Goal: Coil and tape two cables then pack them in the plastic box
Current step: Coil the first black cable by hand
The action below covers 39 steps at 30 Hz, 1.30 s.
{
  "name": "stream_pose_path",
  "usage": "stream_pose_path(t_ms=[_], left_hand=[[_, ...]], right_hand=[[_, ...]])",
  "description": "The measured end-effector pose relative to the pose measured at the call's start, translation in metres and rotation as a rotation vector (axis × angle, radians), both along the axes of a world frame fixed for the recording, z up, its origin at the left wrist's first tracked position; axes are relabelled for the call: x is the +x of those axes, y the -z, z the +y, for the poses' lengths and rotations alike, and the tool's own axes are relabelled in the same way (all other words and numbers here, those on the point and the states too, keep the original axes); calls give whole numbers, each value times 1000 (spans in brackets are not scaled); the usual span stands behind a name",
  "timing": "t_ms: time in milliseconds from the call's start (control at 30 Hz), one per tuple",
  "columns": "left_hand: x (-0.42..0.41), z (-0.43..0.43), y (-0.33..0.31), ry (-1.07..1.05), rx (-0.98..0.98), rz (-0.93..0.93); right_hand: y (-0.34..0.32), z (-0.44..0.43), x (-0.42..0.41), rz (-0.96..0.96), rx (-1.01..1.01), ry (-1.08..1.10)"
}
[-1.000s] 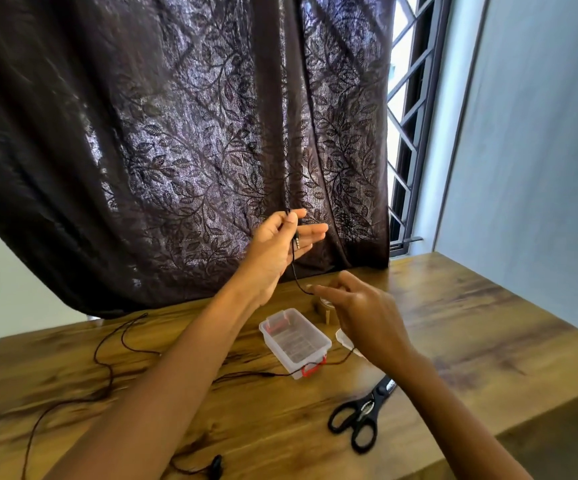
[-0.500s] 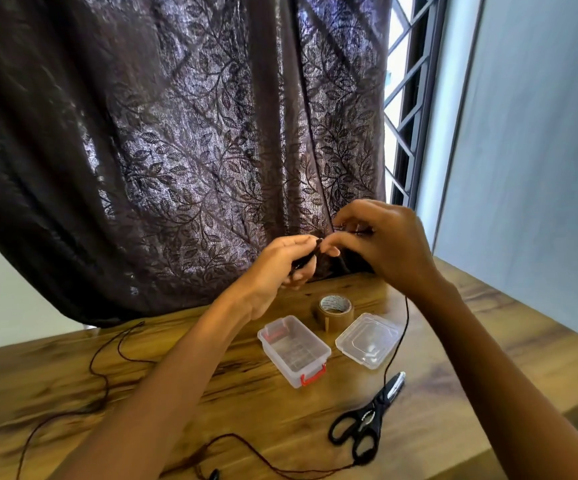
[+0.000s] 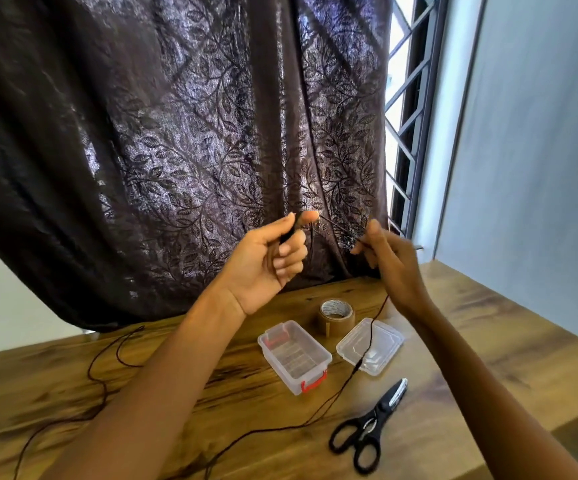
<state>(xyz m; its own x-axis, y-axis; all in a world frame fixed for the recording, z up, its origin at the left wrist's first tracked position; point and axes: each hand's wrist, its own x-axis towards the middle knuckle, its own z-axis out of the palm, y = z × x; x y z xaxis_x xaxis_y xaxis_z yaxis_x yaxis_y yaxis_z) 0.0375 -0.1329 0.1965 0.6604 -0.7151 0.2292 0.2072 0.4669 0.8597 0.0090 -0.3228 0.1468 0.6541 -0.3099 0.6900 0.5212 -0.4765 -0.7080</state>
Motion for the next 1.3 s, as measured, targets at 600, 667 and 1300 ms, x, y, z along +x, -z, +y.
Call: stream_pose_path(t_ms=[600, 667, 1300], left_hand=[[15, -18, 13, -404, 168, -302], [14, -19, 17, -434, 246, -404], [6, -9, 7, -74, 293, -324]], right_hand=[[47, 40, -17, -36, -984, 375], [32, 42, -20, -151, -1010, 393], [-49, 0, 13, -118, -430, 191]])
